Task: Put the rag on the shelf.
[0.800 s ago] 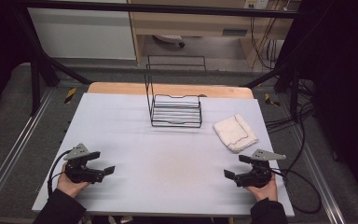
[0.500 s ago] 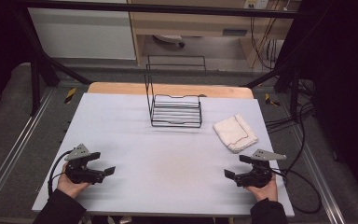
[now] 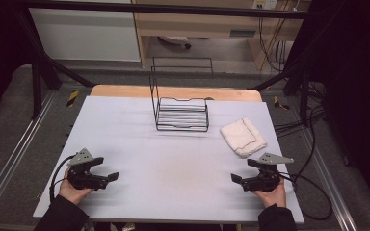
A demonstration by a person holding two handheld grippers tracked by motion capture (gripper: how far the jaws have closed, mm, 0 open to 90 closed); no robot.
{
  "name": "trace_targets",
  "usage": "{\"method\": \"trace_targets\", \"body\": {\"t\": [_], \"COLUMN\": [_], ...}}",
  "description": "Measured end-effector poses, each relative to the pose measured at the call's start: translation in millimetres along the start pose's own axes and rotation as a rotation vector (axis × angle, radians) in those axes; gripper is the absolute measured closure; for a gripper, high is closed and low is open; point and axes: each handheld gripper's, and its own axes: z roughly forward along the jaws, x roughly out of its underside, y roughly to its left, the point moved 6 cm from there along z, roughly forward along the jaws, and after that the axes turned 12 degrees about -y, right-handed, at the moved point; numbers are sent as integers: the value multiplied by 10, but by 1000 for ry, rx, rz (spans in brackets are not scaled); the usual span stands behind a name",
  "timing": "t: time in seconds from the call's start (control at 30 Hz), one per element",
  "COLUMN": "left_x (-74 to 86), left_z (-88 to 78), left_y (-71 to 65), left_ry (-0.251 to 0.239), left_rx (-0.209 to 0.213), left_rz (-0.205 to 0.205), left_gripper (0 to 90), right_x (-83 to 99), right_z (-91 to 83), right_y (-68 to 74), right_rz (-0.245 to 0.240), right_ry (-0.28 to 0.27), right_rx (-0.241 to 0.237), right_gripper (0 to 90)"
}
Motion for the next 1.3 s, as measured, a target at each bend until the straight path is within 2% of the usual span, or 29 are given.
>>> {"method": "trace_targets", "body": {"t": [0.3, 0.37, 0.57, 0.83, 0.93, 0.97, 1.03, 1.07, 1.17, 1.2, 1.3], "left_x": [4, 1, 1, 0, 0, -1, -2, -2, 1, 4, 6], "left_z": [2, 5, 14, 3, -1, -4, -6, -8, -5, -2, 0], "left_y": [9, 13, 9, 16, 16, 17, 18, 27, 30, 31, 26], "left_ry": [3, 2, 2, 2, 5, 4, 2, 3, 4, 7, 9], "left_rx": [-6, -9, -12, -15, -17, -18, -20, -22, -23, -23, -22], "left_rz": [1, 0, -2, -4, 0, 1, -1, -2, -3, -3, -1], "left_gripper": [58, 58, 59, 60, 60, 60, 60, 60, 61, 60, 61], "right_x": [-70, -92, -160, -285, -308, -306, -301, -285, -273, -261, -236], "right_z": [71, 91, 160, 286, 329, 349, 375, 419, 462, 487, 497], "right_y": [-45, -72, -146, -318, -377, -389, -406, -432, -454, -488, -526], "right_rz": [-16, -17, -34, -79, -67, -57, -55, -62, -65, -86, -104], "right_ry": [8, 12, 31, 46, 47, 54, 65, 92, 105, 119, 139], "right_rx": [42, 63, 96, 187, 196, 186, 185, 181, 186, 191, 206], "right_gripper": [24, 27, 69, 223, 308, 331, 345, 400, 438, 480, 546]}}
